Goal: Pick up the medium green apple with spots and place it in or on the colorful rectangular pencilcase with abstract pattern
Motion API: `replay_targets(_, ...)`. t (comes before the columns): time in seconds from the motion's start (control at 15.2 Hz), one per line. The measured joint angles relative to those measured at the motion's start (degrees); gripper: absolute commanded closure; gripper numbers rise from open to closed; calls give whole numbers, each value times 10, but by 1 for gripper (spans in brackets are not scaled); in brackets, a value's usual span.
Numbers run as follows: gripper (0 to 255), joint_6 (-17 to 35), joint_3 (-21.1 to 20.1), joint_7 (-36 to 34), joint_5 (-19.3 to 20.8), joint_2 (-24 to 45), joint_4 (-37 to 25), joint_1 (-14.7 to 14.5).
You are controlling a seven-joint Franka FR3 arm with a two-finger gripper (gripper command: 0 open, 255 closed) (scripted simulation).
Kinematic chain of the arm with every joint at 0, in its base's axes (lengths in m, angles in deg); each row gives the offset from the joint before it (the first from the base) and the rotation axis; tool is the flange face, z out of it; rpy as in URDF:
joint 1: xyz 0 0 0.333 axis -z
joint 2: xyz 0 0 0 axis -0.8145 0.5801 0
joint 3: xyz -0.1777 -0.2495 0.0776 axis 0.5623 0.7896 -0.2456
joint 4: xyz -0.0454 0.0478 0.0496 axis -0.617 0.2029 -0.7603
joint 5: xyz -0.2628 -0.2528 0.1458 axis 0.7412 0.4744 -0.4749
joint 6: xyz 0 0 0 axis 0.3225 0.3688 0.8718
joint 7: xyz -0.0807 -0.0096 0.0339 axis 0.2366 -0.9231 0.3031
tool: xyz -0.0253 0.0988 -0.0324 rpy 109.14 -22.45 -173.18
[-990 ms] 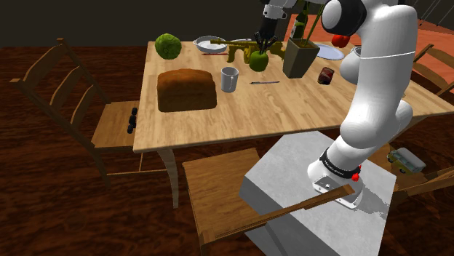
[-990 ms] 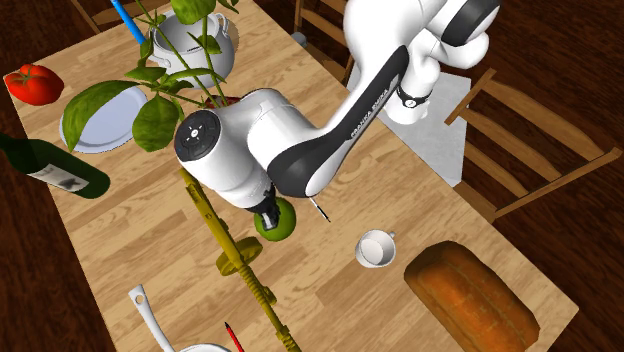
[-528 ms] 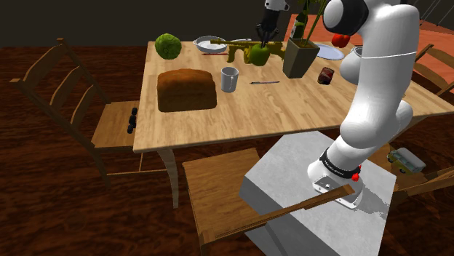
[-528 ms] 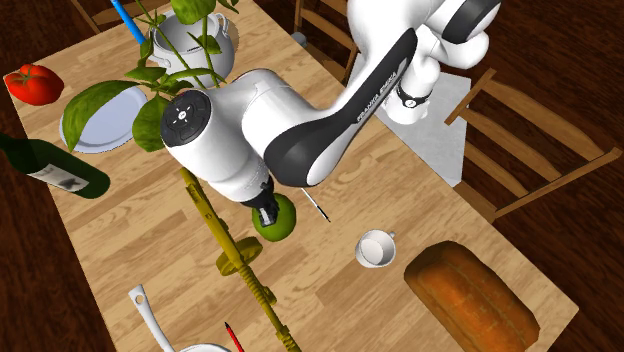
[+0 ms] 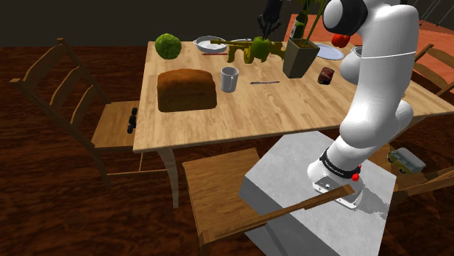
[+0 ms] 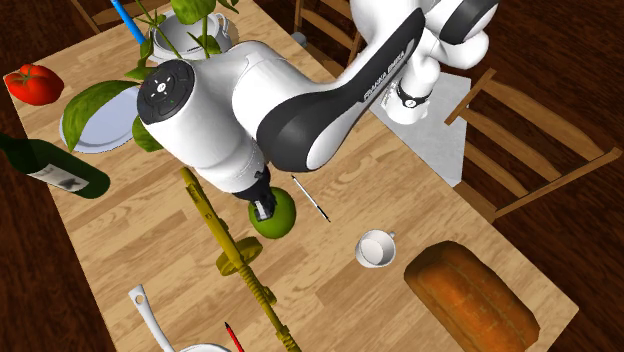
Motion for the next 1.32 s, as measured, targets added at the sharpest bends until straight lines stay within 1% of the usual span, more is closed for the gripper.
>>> replay_targets(0.26,255,-31,0,-4,-1,6,-37,4)
replay_targets(0.4,255,-31,4,8,1,-4,-26,11)
replay_targets(0.46,255,-27,7,18,3,-17,-8,16)
replay_targets(0.66,255,-29,18,48,9,-42,19,34)
replay_targets(0.73,255,-34,21,58,9,-45,19,41)
replay_targets(0.79,255,-27,25,69,12,-58,39,46)
replay_targets(1.06,255,-35,41,119,16,-75,52,78)
replay_targets(1.19,255,-38,47,136,20,-88,63,87)
replay_targets(1.32,255,-50,56,160,21,-90,57,105)
